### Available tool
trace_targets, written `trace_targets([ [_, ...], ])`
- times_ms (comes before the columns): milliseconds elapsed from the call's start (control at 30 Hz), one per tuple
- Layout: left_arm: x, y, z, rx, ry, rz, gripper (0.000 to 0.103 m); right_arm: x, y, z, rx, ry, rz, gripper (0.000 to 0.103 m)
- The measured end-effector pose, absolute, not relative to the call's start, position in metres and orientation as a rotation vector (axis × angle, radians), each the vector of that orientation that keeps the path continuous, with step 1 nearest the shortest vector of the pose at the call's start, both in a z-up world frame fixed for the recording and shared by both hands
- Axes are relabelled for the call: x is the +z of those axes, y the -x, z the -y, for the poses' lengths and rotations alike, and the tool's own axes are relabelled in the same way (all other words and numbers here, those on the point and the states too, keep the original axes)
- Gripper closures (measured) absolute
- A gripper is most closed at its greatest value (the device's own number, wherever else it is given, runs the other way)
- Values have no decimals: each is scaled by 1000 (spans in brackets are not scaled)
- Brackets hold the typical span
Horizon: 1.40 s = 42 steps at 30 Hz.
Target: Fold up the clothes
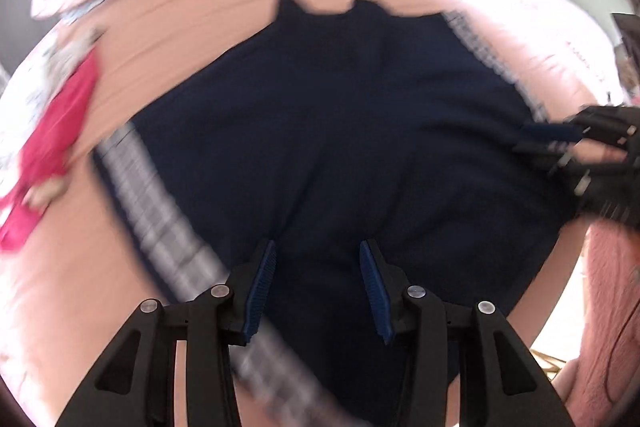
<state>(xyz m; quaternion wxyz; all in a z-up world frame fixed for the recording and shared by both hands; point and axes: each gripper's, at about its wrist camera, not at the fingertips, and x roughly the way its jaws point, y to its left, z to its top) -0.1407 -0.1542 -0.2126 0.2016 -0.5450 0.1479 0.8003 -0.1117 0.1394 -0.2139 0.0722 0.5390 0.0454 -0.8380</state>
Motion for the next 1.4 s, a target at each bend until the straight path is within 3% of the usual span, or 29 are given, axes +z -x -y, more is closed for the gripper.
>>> trace_targets([
  [267, -172, 100, 155, 2332, 1502, -313, 62, -204, 105, -177, -2578, -1617, 34, 73],
  [533, -166, 127, 93, 2268, 1431, -220, 62, -200, 124, -217, -2605, -1604, 167, 73],
  [667, -167, 162, 62, 2324, 1416, -238, 62, -199, 159, -221, -2631, -1572, 101, 73],
  [800, -160, 203, 58, 2416, 1415, -94, 64, -203, 202, -231, -2673, -1586, 32, 73],
  [900, -159, 225, 47, 2377, 1402, -44, 73, -208, 232, -243, -2671, -1609, -28, 73],
  [1033, -168, 240, 21, 2343, 1397, -105, 81, -214, 250, -251, -2680, -1606, -53, 73],
  [1233, -180, 239, -3, 2362, 1451, -269, 82, -231, 257, -252, -2654, -1597, -8, 73],
  [1300, -176, 236, -3, 2440, 1486, -327, 81, -231, 257, -247, -2661, -1597, -74, 74],
  [1400, -164, 231, -1, 2510, 1483, -325, 81, -226, 253, -253, -2701, -1613, -55, 74],
])
